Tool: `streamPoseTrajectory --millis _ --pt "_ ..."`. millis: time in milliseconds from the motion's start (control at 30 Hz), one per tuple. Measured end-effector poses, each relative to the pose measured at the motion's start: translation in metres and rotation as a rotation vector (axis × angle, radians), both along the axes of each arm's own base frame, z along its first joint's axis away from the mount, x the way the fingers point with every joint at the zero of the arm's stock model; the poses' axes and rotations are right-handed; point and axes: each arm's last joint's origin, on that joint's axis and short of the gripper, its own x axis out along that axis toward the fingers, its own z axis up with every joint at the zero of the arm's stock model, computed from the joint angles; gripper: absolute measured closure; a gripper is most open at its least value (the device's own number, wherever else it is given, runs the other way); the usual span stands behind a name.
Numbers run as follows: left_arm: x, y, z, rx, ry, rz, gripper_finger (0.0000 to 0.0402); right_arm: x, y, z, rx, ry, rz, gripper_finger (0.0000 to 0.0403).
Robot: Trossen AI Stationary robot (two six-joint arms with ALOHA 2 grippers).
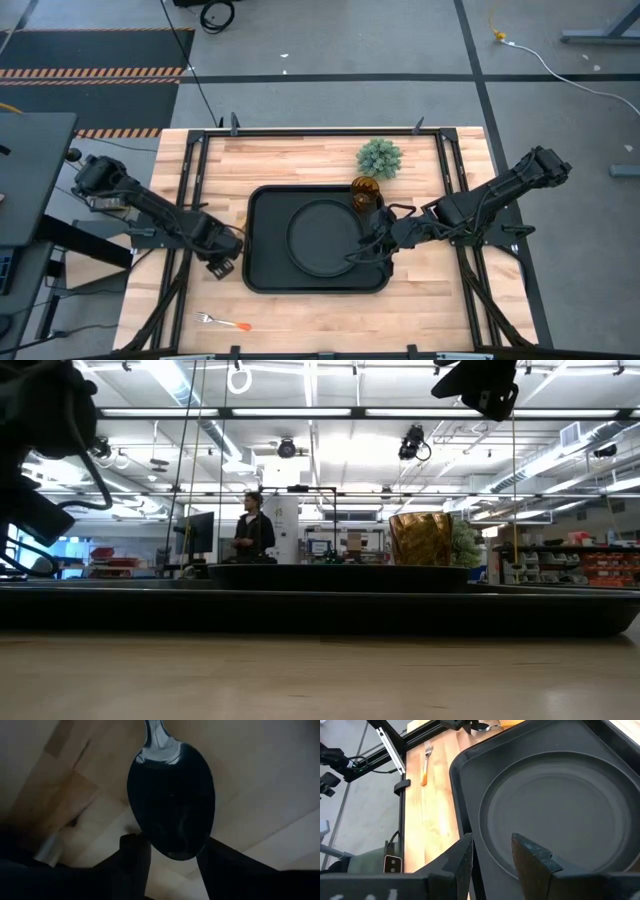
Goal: Pick and place plate/cup/fork/spoon on tray
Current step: Put the yellow spoon on the black serving tray
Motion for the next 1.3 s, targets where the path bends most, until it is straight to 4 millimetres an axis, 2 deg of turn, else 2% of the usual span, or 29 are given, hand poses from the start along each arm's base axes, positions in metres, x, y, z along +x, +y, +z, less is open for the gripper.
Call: streamPoseTrajectory --millis 167,533,700,867,1133,1300 --pt "0.002 0.005 0.000 -0.001 0.000 0.022 0.0224 0.000 0.000 0.000 0.020 0.005 0.006 0.0261" --pt "0.005 0.013 0.000 0.006 -0.019 -0.013 0.0118 0.000 0.000 0.000 0.021 0.005 0.005 0.0261" --pt "0.008 0.016 0.000 0.009 -0.048 -0.020 0.0097 0.000 0.000 0.000 0.005 0.004 0.017 0.0261" --pt "0.010 0.018 0.000 0.029 -0.071 -0.030 0.0117 0.000 0.000 0.000 -0.015 0.002 0.032 0.0261" --pt "0.012 0.017 0.000 0.029 -0.098 -0.019 0.0215 -0.001 0.000 -0.002 -0.049 0.018 0.050 0.0261" --pt "0.015 0.017 0.000 0.032 -0.128 -0.033 0.0245 -0.002 -0.001 -0.003 -0.055 0.029 0.041 0.0261"
